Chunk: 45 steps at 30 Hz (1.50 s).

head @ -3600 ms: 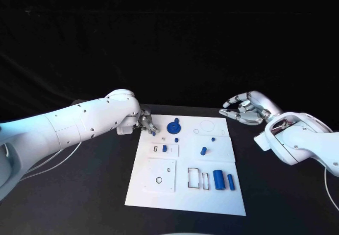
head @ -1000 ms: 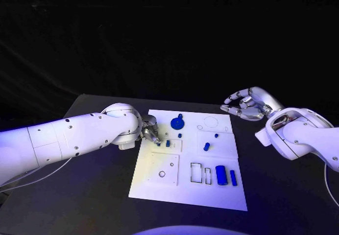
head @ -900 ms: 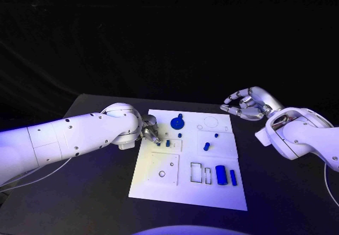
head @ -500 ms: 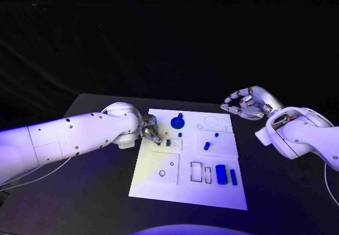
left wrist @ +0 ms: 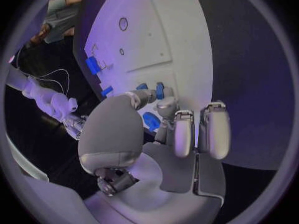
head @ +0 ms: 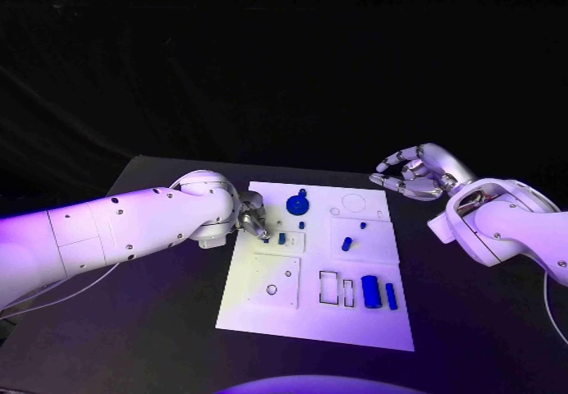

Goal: Assemble the parts on the task board

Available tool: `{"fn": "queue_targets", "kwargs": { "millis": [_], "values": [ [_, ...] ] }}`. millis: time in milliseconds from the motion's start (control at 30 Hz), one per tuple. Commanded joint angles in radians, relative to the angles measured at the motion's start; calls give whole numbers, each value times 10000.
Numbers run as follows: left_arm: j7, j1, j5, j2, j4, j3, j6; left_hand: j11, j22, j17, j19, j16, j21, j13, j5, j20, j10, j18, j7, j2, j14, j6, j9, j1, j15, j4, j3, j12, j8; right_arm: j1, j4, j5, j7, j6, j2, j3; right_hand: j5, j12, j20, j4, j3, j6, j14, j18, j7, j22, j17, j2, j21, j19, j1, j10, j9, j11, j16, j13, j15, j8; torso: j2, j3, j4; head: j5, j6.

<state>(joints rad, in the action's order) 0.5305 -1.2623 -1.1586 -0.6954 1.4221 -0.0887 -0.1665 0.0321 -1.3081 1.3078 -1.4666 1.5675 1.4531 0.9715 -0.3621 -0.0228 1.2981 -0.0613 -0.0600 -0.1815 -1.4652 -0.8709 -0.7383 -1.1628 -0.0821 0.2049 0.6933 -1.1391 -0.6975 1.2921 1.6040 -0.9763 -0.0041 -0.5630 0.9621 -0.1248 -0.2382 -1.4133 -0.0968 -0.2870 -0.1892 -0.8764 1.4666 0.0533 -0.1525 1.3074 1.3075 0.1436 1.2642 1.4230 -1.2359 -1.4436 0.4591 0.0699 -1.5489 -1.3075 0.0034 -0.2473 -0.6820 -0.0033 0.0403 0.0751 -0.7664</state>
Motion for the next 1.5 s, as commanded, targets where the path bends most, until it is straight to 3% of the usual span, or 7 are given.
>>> {"fn": "queue_targets", "kwargs": {
  "millis": [33, 300, 1000, 1500],
  "values": [
    [46, 15, -46, 40, 16, -18, -201, 23, -350, 2609, -123, 22, 48, -5, 31, 75, 96, 130, 232, -68, -1050, -176, -1255, 246, -96, -496, 524, -80, -57, -6, 3, -79, 89, 117, -4, 0, -45, 44, -10, -7, 51, 25, 873, 192, 44, 369, 1908, -15, -45, -41, -56, 34, 13, -41, 39, -1078, -98, -44, 2, 1, -4, -16, -3],
    [44, 16, -32, 40, 12, -22, -269, 72, -400, 2630, -148, 33, 65, 90, 44, 113, 158, 140, 295, -197, -1056, -283, -1190, 702, -140, -194, 79, -204, -129, -6, -4, -73, 92, 112, 4, 0, -49, 46, -9, -12, 65, 15, 873, 195, 47, 361, 1905, -19, -60, -46, -57, 37, 16, -43, 41, -1075, -99, -54, -4, 2, 4, -16, -45],
    [42, 16, -8, 30, -38, -23, -345, 105, -472, 2630, -183, 33, 94, 190, 38, 144, 216, 155, 333, -277, -1056, -404, -1090, 1082, -170, 156, -352, -323, -176, -7, -12, -70, 105, 89, 7, 0, -51, 51, -8, -24, 81, 13, 871, 200, 48, 345, 1900, -28, -86, -56, -43, 41, 18, -44, 43, -1071, -100, -60, -1, -3, -1, 2, -80],
    [44, 16, 23, 35, -128, -23, -286, 102, -509, 2630, -201, 33, 102, 209, 36, 151, 231, 162, 330, -310, -1056, -488, -981, 1507, -172, 699, -1078, -380, -217, -7, -21, -57, 113, 74, 7, 0, -48, 68, -6, -42, 113, 21, 868, 202, 46, 341, 1885, -39, -96, -58, 4, 55, 18, -44, 49, -1055, -100, -61, 4, -4, -1, 10, -66]
  ]
}}
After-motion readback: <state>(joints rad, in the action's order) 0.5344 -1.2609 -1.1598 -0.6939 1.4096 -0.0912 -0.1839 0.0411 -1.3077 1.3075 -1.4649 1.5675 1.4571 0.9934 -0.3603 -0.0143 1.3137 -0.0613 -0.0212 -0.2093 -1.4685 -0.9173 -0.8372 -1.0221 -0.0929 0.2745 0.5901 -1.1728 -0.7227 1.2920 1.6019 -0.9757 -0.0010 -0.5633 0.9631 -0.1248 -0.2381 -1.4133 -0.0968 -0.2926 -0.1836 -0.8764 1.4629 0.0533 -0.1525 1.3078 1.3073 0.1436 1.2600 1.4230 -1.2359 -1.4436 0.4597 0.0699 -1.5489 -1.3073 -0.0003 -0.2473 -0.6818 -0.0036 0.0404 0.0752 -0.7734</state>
